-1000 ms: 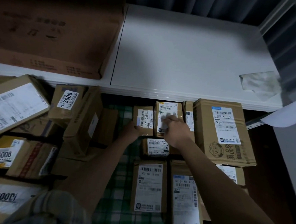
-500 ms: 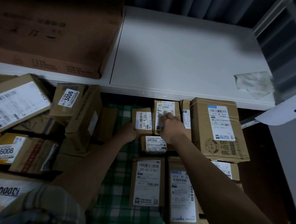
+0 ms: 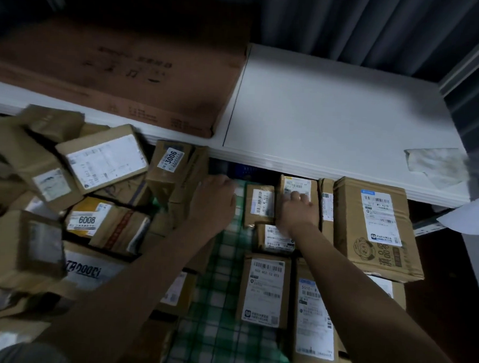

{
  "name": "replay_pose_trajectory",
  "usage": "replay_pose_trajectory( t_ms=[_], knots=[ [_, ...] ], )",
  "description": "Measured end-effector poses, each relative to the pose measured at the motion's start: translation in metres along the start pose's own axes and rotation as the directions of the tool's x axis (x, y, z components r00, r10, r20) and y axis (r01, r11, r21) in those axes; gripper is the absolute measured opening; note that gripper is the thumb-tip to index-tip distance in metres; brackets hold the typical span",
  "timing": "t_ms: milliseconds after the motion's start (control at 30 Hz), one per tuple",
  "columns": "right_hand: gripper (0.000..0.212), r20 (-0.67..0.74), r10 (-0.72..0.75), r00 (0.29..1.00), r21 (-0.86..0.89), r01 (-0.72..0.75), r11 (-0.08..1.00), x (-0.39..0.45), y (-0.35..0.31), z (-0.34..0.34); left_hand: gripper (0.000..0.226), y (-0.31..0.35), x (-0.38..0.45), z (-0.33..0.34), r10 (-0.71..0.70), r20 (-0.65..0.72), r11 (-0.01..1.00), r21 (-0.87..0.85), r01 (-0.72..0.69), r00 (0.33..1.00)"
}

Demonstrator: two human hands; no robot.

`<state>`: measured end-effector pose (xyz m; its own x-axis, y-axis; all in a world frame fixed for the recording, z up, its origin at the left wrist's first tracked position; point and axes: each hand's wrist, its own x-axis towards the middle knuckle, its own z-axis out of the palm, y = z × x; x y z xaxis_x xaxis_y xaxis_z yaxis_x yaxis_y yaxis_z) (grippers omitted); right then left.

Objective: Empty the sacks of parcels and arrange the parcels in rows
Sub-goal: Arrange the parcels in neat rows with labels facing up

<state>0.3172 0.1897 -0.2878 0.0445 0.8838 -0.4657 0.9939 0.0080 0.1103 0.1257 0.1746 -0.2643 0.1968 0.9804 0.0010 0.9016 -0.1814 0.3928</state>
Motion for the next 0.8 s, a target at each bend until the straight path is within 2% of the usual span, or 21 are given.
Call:
replay_pose_trajectory(
  t_ms=[33, 100, 133, 200, 267, 400, 533, 667, 800],
  knots=[
    [0.063, -0.039, -0.046, 0.998, 0.04, 0.048, 0.998, -0.003, -0.011, -0.006, 0.034, -0.011, -0.003, -0.013, -0.014, -0.101, 0.998, 0.062, 0.02, 0.995],
    [0.057, -0.089, -0.137, 0.986, 0.189, 0.152, 0.97, -0.011, -0.031, -0.012, 0.048, -0.028, -0.007, -0.031, -0.139, -0.159, 0.985, 0.084, 0.154, 0.977],
    [0.055, -0.107, -0.176, 0.979, 0.268, 0.199, 0.943, -0.014, -0.041, -0.015, 0.059, -0.034, -0.008, -0.037, -0.237, -0.114, 0.967, 0.064, 0.245, 0.965],
    [0.05, -0.13, -0.236, 0.963, 0.401, 0.269, 0.876, -0.023, -0.064, -0.022, 0.079, -0.046, -0.014, -0.043, -0.399, 0.059, 0.917, -0.002, 0.4, 0.915],
    [0.046, -0.13, -0.264, 0.956, 0.535, 0.292, 0.793, -0.03, -0.084, -0.025, 0.087, -0.053, -0.018, -0.041, -0.436, 0.213, 0.885, -0.071, 0.459, 0.874],
    [0.038, -0.106, -0.267, 0.958, 0.71, 0.261, 0.654, -0.044, -0.103, -0.029, 0.078, -0.058, -0.022, -0.041, -0.418, 0.194, 0.888, -0.122, 0.444, 0.888],
    [0.03, -0.058, -0.237, 0.97, 0.726, 0.204, 0.657, -0.056, -0.104, -0.023, 0.077, -0.063, -0.022, -0.039, -0.478, 0.225, 0.861, -0.069, 0.503, 0.849],
    [0.038, -0.051, -0.24, 0.969, 0.723, 0.202, 0.66, -0.077, -0.094, -0.026, 0.041, -0.058, -0.025, -0.043, -0.437, 0.179, 0.888, -0.068, 0.454, 0.881],
    [0.037, -0.055, -0.24, 0.969, 0.726, 0.204, 0.657, -0.095, -0.084, -0.03, 0.04, -0.048, -0.03, -0.052, -0.429, 0.117, 0.889, -0.123, 0.441, 0.896]
  ],
)
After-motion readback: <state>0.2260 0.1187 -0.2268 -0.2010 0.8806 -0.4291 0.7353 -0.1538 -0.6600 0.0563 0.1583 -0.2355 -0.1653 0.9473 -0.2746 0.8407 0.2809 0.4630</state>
